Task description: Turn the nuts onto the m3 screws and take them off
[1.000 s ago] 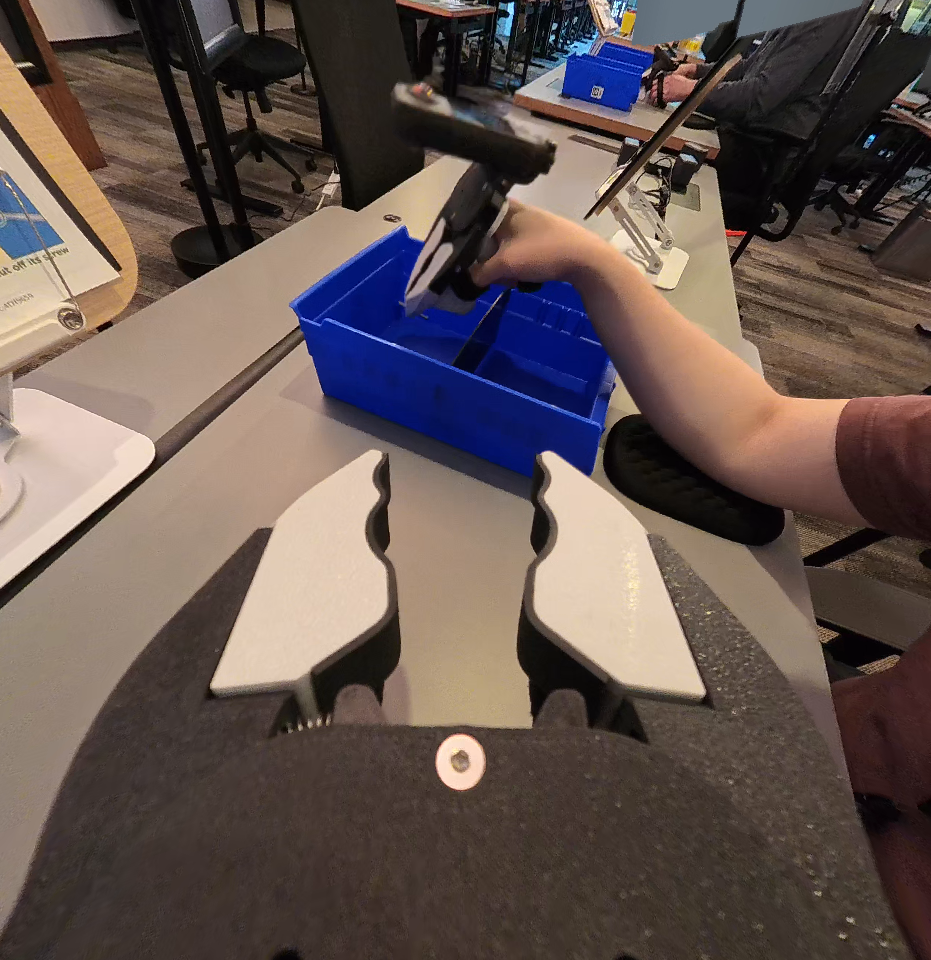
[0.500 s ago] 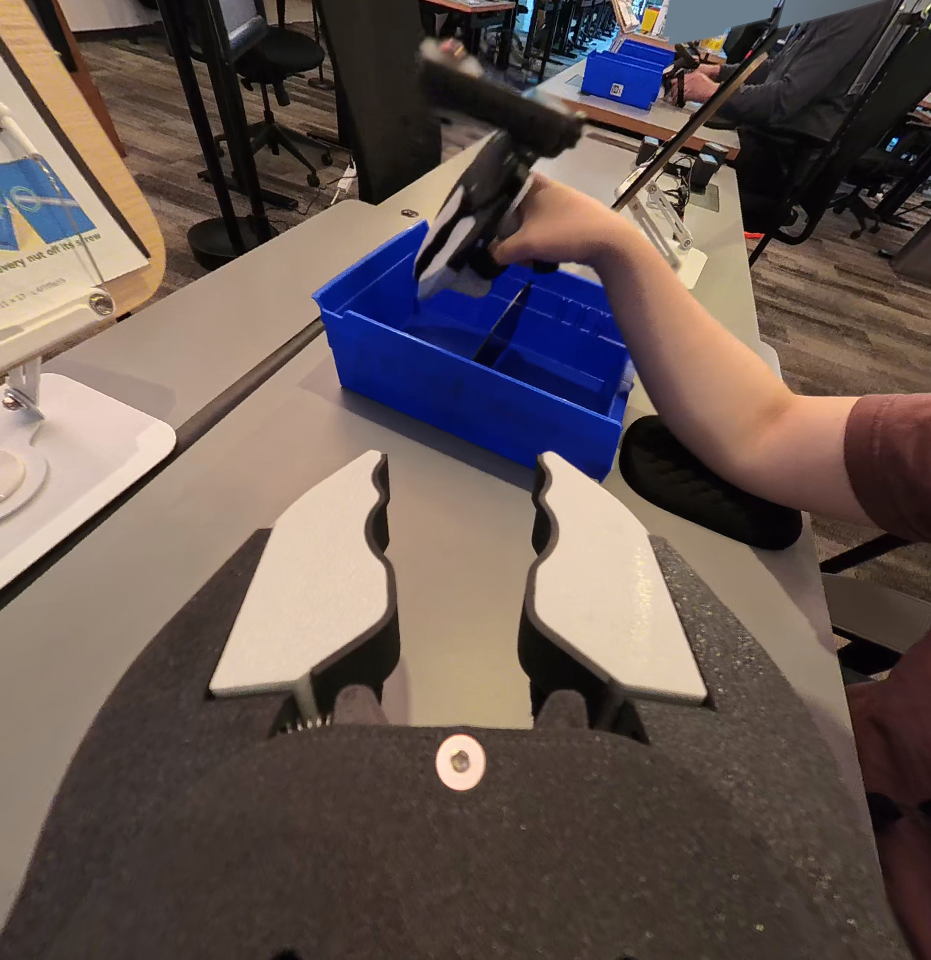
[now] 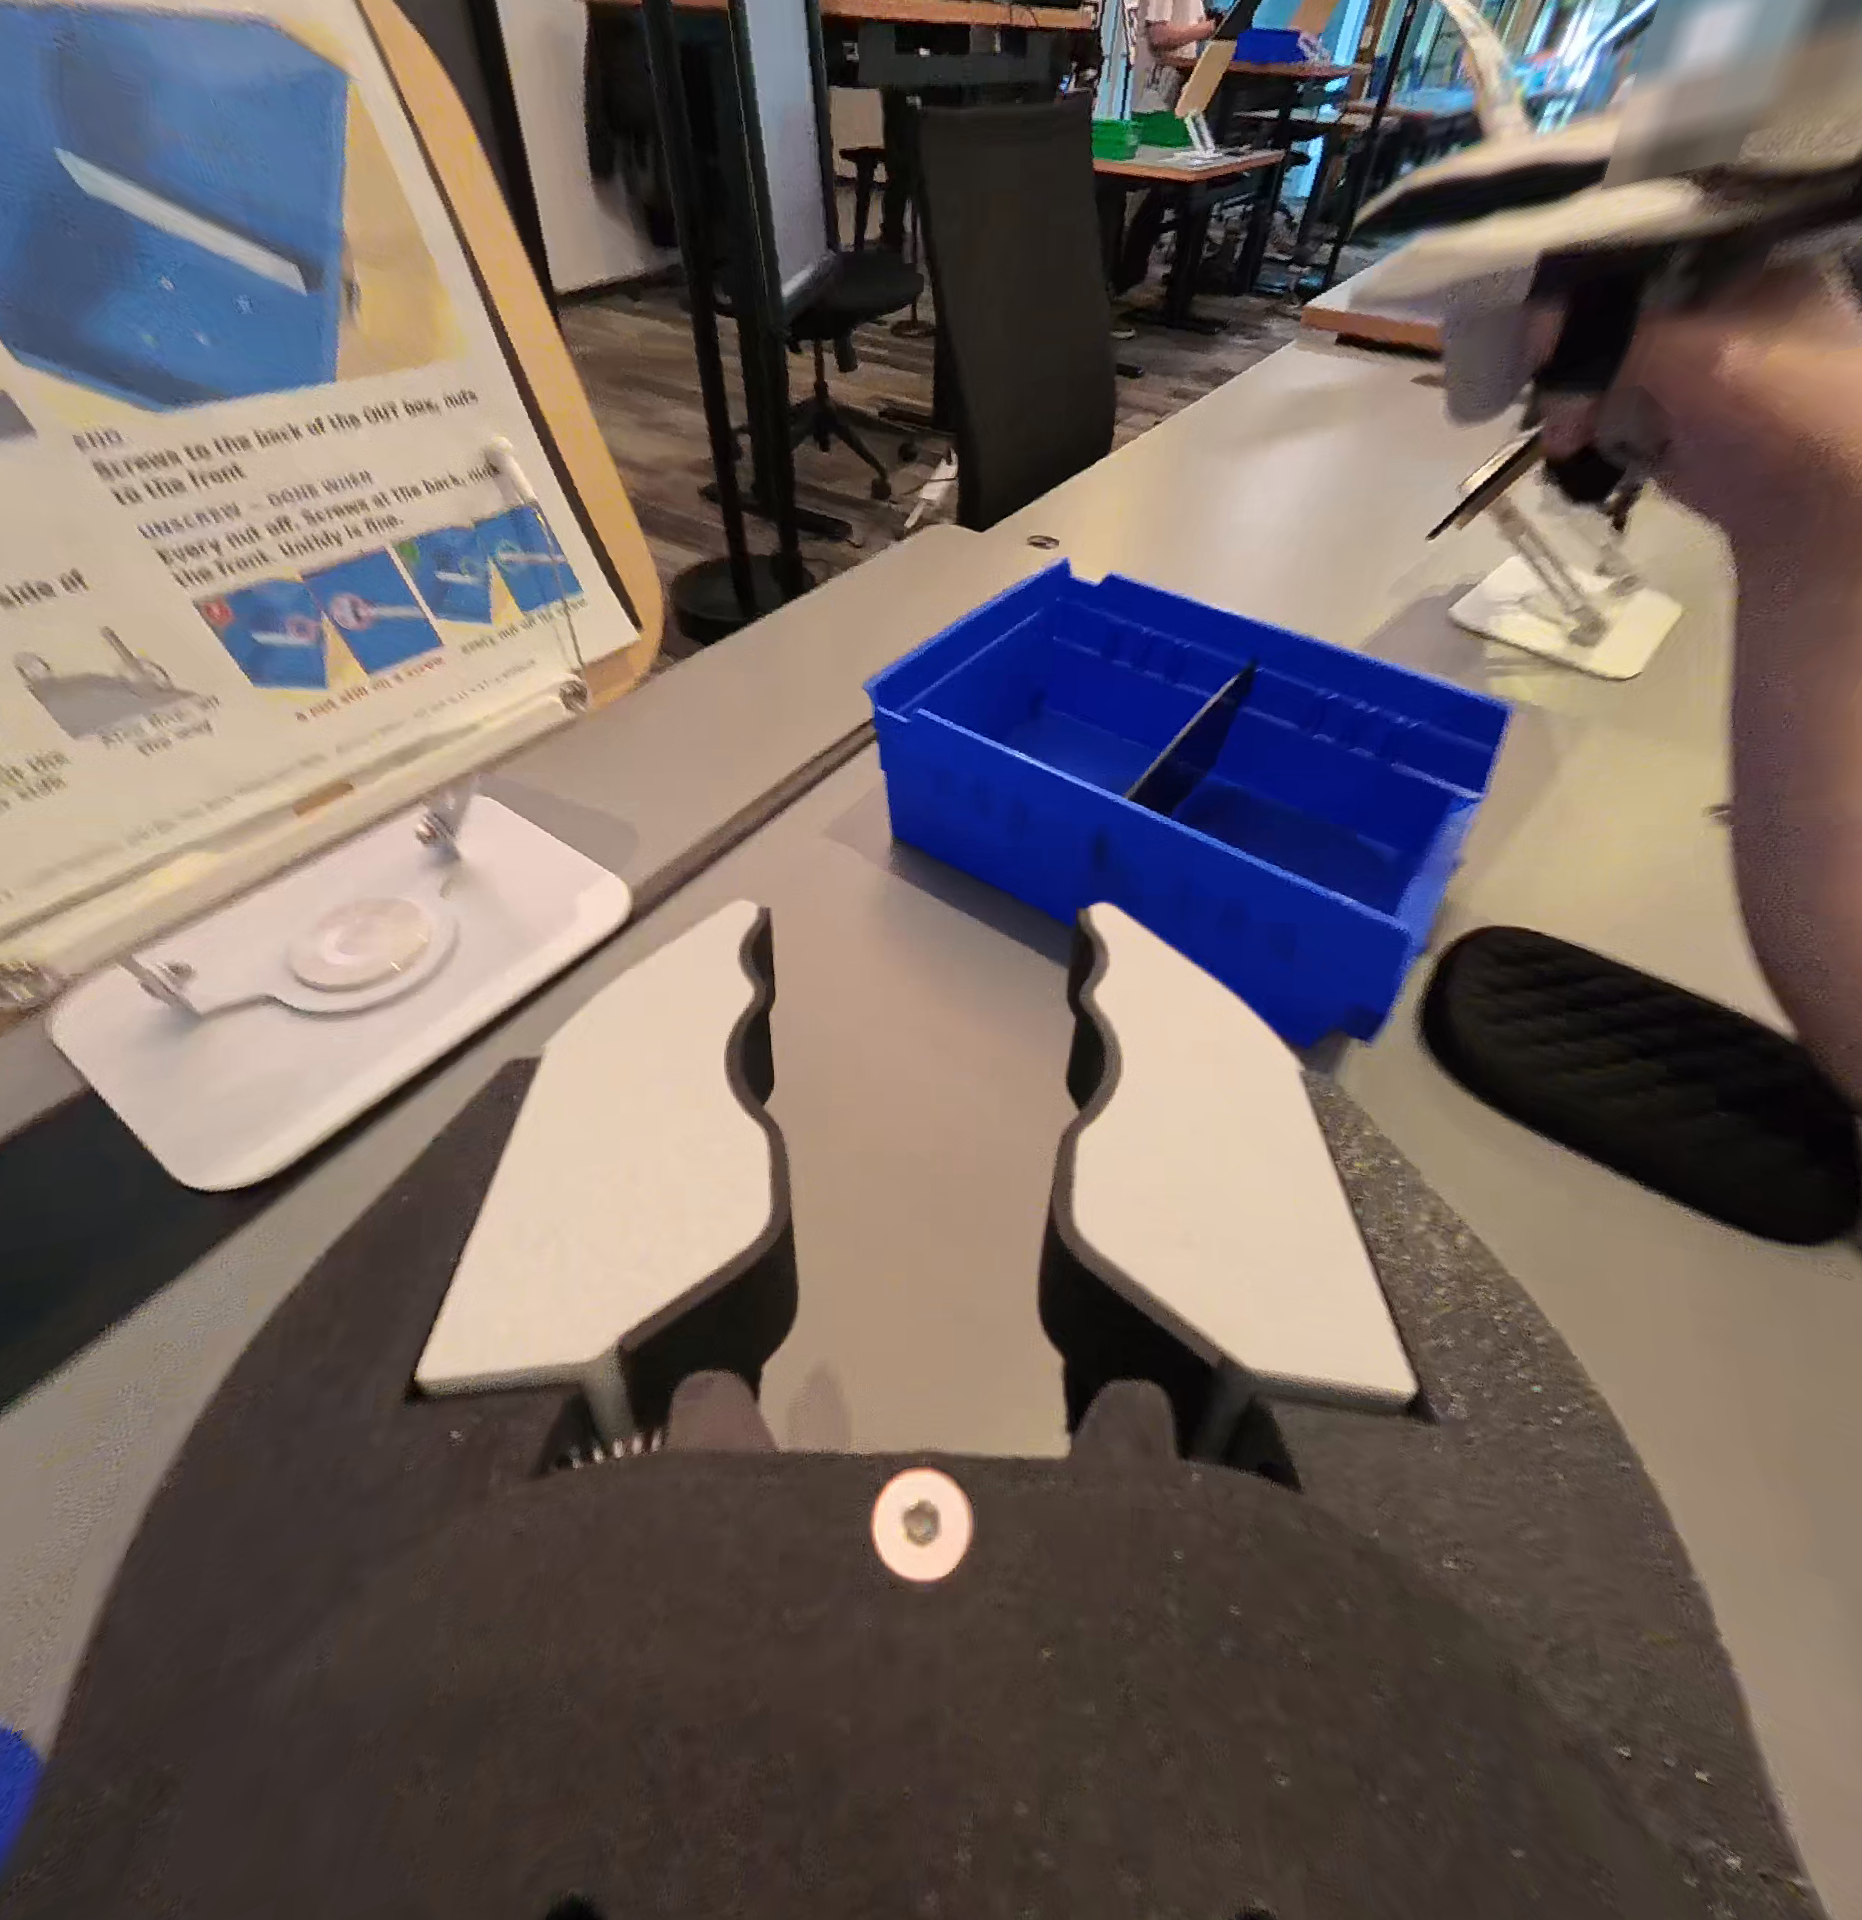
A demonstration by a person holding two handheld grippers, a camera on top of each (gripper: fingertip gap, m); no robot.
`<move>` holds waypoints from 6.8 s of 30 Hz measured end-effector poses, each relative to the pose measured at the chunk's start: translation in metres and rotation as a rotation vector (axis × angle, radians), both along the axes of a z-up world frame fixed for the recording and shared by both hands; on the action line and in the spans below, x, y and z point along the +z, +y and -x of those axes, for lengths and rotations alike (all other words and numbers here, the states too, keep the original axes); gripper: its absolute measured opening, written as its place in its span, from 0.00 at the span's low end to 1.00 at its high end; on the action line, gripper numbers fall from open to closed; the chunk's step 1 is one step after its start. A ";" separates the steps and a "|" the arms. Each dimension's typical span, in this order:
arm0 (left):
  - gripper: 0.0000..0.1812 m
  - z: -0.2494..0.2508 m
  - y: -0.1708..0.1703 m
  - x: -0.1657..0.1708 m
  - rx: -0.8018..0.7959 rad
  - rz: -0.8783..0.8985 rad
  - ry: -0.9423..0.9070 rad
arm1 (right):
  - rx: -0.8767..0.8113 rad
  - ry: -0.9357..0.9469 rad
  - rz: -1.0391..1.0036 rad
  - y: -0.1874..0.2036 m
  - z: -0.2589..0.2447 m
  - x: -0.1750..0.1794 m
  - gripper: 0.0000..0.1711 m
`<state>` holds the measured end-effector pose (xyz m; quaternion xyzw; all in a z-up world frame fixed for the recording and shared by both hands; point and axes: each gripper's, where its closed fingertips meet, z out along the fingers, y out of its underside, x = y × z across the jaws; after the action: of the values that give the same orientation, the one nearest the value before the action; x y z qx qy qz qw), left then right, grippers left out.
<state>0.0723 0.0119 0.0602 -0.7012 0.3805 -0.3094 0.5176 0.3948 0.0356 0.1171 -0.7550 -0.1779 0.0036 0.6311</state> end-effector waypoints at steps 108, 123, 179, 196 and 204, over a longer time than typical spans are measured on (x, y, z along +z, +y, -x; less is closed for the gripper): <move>0.27 0.260 -0.125 -0.075 0.526 0.546 0.086 | -0.041 0.020 1.308 -0.058 0.033 -0.245 0.03; 0.28 0.280 -0.211 -0.077 0.577 0.508 0.038 | -0.011 -0.088 1.221 -0.047 0.064 -0.128 0.03; 0.29 0.394 -0.328 -0.150 0.896 0.588 -0.080 | 0.130 -0.292 0.515 0.031 0.379 -0.084 0.32; 0.30 0.364 -0.269 -0.089 0.976 0.432 0.013 | 0.164 -0.166 1.169 -0.016 0.274 -0.225 0.04; 0.30 0.339 -0.256 -0.076 0.971 0.413 0.066 | 0.052 -0.132 1.174 0.009 0.145 -0.227 0.04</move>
<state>-0.2667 -0.2443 -0.0154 -0.8933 -0.0407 -0.0806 0.4403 0.2497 0.0443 -0.1094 -0.9720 -0.2034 0.0700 0.0951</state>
